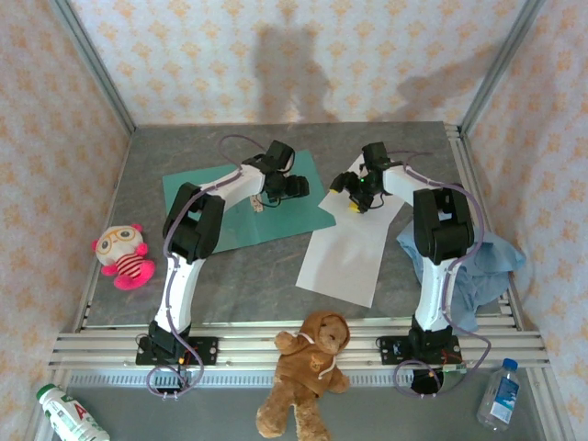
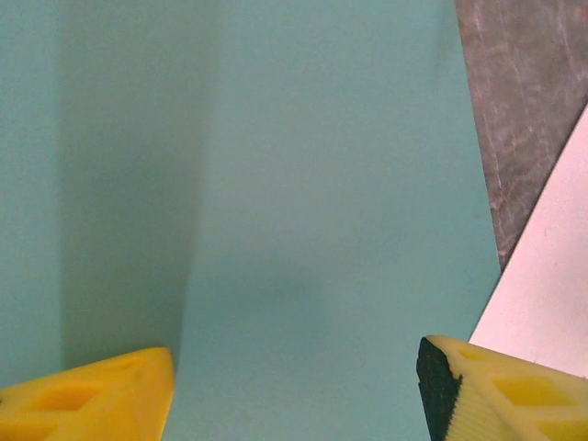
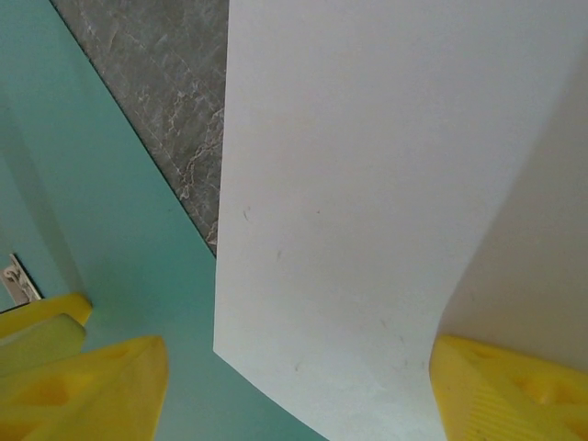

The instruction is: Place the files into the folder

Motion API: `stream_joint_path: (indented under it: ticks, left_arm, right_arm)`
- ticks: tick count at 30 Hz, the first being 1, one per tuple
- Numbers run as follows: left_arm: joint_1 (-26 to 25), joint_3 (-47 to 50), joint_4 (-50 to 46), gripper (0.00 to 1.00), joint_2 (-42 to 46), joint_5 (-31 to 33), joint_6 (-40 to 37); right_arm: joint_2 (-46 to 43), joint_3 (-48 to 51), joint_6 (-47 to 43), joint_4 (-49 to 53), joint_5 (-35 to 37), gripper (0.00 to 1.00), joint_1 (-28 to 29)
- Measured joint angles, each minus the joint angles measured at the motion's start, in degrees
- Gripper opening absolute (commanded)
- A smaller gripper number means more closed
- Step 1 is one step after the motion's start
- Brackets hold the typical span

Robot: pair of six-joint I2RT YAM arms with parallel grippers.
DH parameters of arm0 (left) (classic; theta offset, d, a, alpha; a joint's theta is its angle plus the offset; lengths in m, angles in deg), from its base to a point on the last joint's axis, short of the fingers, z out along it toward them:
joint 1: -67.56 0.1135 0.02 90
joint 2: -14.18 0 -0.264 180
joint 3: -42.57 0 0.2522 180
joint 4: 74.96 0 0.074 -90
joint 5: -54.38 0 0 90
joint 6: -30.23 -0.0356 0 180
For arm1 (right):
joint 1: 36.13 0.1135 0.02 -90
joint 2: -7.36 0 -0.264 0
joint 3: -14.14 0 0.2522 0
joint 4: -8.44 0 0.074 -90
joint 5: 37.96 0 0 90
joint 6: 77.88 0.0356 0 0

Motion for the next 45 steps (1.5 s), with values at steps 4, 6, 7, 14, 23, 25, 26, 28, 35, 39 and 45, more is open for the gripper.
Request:
stream_joint_path:
  ticks: [4, 6, 7, 14, 23, 25, 26, 28, 35, 39, 45]
  left_arm:
    - [-1.5, 0.6, 0.3, 0.7, -0.1, -0.8, -2.0]
    - [-2.3, 1.4, 1.3, 0.69, 0.0, -1.5, -3.2]
    - [-2.5, 1.7, 1.6, 0.69, 0.2, -1.8, -3.7]
    - [-3.6, 4.4, 2.4, 0.67, 1.7, -5.5, -7.7]
    - [-4.7, 4.0, 1.1, 0.73, 2.1, -6.8, -9.4]
    - [-4.8, 3.5, 0.5, 0.75, 2.2, -6.1, -9.0]
    - [-4.8, 3.3, 0.4, 0.75, 2.3, -5.5, -8.6]
    - [-4.7, 3.2, 0.4, 0.76, 3.0, -4.6, -7.6]
    - [-3.8, 5.1, 1.2, 0.76, 9.6, -2.1, -4.3]
    - [-2.3, 9.6, 2.1, 0.77, 16.2, -1.1, -3.0]
    - [0.7, 17.6, 4.0, 0.72, 20.9, -0.8, -1.2]
  right_arm:
    - [-1.8, 0.9, -0.2, 0.7, -0.7, 0.76, -0.5]
    - [-3.6, 1.6, -0.3, 1.3, -0.7, 0.76, -0.9]
    - [-4.4, 1.8, -0.4, 1.5, -0.7, 0.76, -1.0]
    - [-8.8, 4.0, -1.0, 1.9, -0.7, 0.76, -1.5]
    - [-9.7, 8.7, -1.9, 2.4, -0.6, 0.76, -4.1]
    - [-9.7, 8.8, -1.8, 2.2, -0.7, 0.75, -4.4]
    - [-9.7, 8.8, -1.8, 1.9, -0.9, 0.75, -4.4]
    - [-9.6, 8.7, -1.8, 1.5, -1.1, 0.75, -3.9]
    - [-6.2, 3.8, -1.8, 1.3, -1.8, 0.75, 0.4]
    - [-3.1, 1.4, -1.8, 1.0, -2.0, 0.75, 2.2]
    - [0.6, -0.7, -1.8, 1.0, -2.0, 0.75, 4.1]
